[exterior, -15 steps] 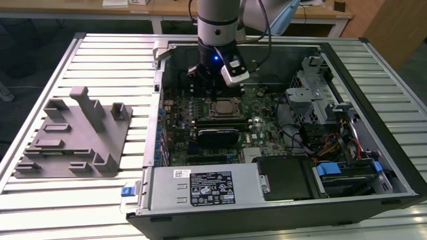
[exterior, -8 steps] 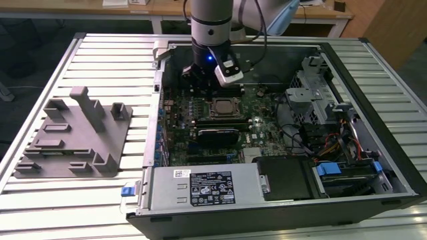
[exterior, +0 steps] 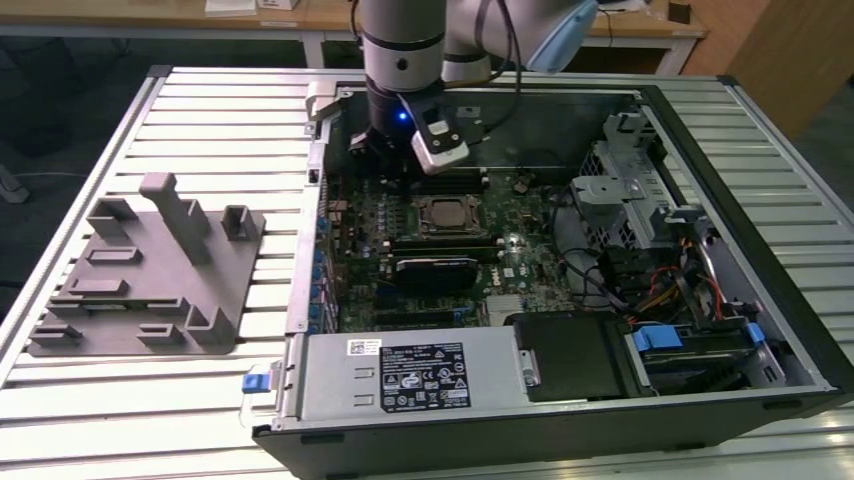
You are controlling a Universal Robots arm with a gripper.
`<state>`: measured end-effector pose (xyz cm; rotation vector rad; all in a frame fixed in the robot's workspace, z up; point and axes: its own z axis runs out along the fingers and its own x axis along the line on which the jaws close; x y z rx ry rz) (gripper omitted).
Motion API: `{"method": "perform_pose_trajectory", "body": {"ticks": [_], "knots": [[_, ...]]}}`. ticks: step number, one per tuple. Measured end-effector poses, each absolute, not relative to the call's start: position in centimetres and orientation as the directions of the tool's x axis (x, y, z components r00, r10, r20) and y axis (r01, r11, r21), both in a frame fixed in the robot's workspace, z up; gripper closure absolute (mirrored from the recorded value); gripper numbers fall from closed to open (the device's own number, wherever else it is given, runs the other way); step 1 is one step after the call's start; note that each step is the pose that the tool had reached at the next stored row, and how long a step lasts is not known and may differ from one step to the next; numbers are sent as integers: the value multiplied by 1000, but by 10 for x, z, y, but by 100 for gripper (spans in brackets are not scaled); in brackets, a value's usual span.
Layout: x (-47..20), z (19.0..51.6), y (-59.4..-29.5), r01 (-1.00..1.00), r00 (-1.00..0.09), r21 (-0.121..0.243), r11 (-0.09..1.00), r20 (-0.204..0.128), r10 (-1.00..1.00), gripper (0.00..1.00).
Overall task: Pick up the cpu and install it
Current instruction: 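Install the first cpu locking lever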
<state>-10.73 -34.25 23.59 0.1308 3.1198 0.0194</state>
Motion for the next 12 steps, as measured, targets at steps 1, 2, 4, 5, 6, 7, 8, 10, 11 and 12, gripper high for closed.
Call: {"method": "perform_pose_trajectory", "body": {"ticks": [1, 2, 4, 5, 6, 7, 8, 10, 11, 12], "knots": [[-109, 236, -343, 84, -996, 13, 996, -19, 84, 89], [-110, 236, -343, 84, -996, 14, 996, -19, 84, 89], [-112, 236, -343, 84, -996, 17, 996, -18, 84, 89], [-113, 236, -343, 84, -996, 21, 996, -18, 84, 89], [-114, 236, -343, 84, -996, 27, 996, -17, 84, 89], [-115, 236, -343, 84, -996, 35, 996, -17, 84, 89], [-116, 236, -343, 83, -996, 43, 996, -16, 84, 89], [-117, 236, -343, 84, -996, 60, 995, -15, 85, 89], [-118, 236, -343, 84, -996, 71, 994, -14, 85, 89], [-118, 236, -343, 84, -996, 83, 993, -13, 85, 89]]}}
